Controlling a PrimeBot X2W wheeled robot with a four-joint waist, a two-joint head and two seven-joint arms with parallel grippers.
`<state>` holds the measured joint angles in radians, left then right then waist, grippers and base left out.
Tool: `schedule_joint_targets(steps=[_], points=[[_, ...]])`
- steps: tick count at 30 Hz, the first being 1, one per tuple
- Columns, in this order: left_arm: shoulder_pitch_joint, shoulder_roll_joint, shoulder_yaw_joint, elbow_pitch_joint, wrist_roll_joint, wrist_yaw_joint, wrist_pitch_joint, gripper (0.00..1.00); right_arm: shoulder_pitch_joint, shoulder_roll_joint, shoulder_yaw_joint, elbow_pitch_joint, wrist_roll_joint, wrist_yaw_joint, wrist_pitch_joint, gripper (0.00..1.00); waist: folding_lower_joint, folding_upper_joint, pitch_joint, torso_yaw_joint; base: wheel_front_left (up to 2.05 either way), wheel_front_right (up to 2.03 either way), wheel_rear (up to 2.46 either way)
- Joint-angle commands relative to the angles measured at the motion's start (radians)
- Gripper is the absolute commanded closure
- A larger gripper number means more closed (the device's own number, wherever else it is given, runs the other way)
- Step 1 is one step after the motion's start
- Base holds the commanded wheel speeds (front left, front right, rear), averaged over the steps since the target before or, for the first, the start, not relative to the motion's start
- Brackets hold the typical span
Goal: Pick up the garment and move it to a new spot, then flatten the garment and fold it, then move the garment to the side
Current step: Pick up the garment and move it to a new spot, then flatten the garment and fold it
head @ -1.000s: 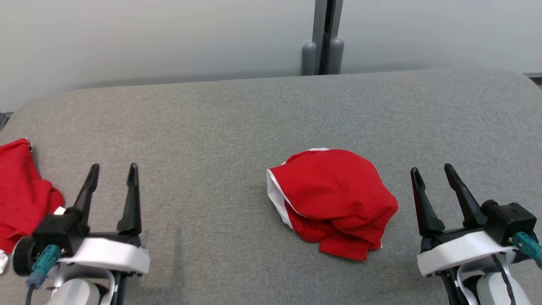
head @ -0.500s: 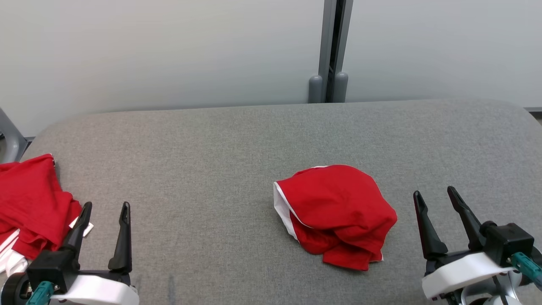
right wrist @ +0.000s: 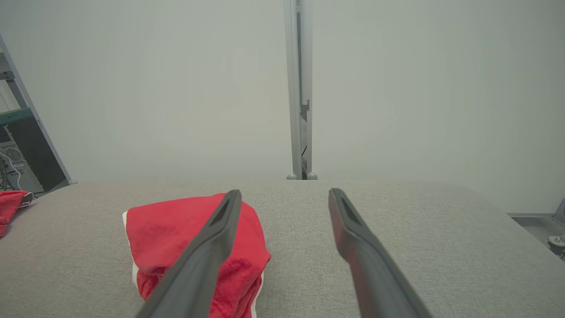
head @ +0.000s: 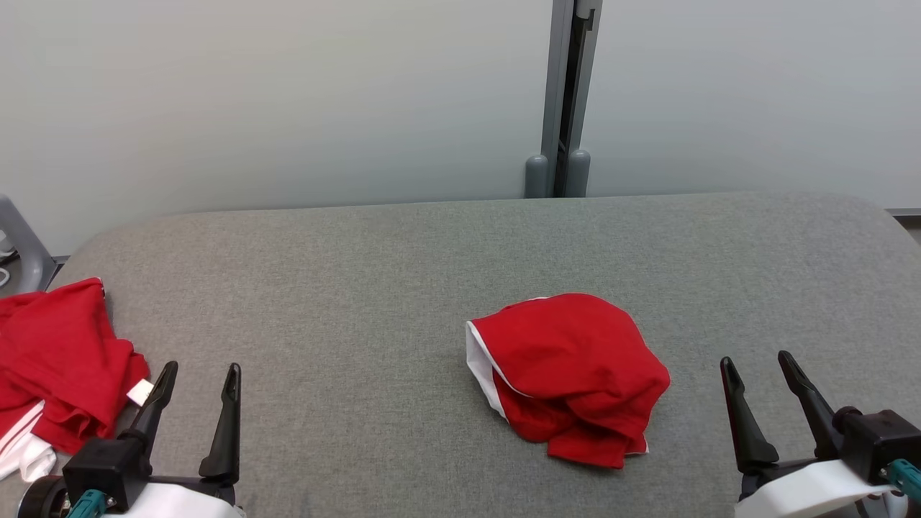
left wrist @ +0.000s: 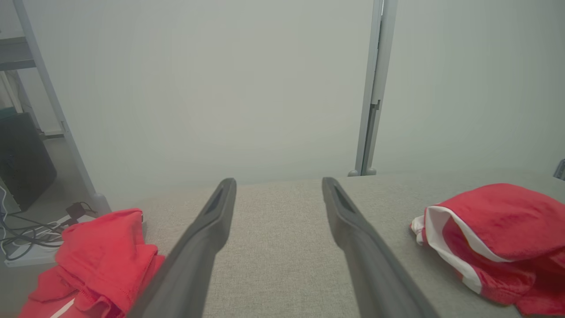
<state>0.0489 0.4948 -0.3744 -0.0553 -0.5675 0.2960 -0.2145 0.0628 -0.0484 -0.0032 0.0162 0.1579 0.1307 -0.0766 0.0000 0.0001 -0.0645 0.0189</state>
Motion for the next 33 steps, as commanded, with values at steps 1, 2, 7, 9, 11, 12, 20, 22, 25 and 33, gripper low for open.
schedule_joint_targets(steps=[1,2,7,9,11,12,20,22,25,33], points=[[0.007,0.005,0.002,-0.003,-0.009,0.006,0.002,0.00,0.012,-0.004,-0.005,-0.004,-0.002,0.000,0.003,0.00,0.0000,-0.0001,-0.002,-0.002,0.00,0.00,0.00],[0.009,0.006,0.002,-0.004,-0.009,0.006,0.002,0.00,0.013,-0.004,-0.005,-0.006,-0.002,0.000,0.004,0.00,0.0000,-0.0001,-0.002,-0.003,0.00,0.00,0.00],[0.009,0.009,0.000,-0.009,-0.012,0.012,0.012,0.00,0.014,-0.004,-0.003,-0.010,0.006,0.000,0.007,0.00,0.0000,-0.0001,0.001,-0.008,0.00,0.00,0.00],[0.008,0.008,-0.002,-0.010,-0.014,0.013,0.015,0.00,0.012,-0.004,-0.002,-0.009,0.008,0.000,0.008,0.00,0.0000,-0.0001,0.003,-0.008,0.00,0.00,0.00],[0.008,0.006,-0.003,-0.011,-0.016,0.015,0.018,0.00,0.011,-0.004,-0.002,-0.008,0.007,0.000,0.007,0.00,0.0000,-0.0001,0.004,-0.009,0.00,0.00,0.00],[0.008,0.005,-0.004,-0.011,-0.016,0.015,0.019,0.00,0.010,-0.004,-0.003,-0.007,0.007,0.000,0.006,0.00,0.0000,-0.0001,0.005,-0.008,0.00,0.00,0.00],[0.009,0.004,-0.007,-0.011,-0.016,0.020,0.024,0.00,0.006,-0.004,-0.003,-0.002,0.003,0.000,0.004,0.00,0.0000,-0.0001,0.005,-0.007,0.00,0.00,0.00],[0.010,0.003,-0.007,-0.012,-0.019,0.022,0.024,0.00,0.006,-0.004,-0.003,0.000,0.003,0.000,0.004,0.00,0.0000,-0.0001,0.004,-0.008,0.00,0.00,0.00],[0.011,0.002,-0.006,-0.012,-0.021,0.025,0.023,0.00,0.006,-0.004,0.001,0.003,0.005,0.000,0.009,0.00,0.0000,-0.0001,0.002,-0.009,0.00,0.00,0.00],[0.004,-0.002,-0.008,-0.010,-0.022,0.030,0.016,0.00,0.002,-0.004,0.029,0.006,0.005,0.000,0.017,0.00,0.0000,-0.0001,0.001,-0.010,0.00,0.00,0.00]])
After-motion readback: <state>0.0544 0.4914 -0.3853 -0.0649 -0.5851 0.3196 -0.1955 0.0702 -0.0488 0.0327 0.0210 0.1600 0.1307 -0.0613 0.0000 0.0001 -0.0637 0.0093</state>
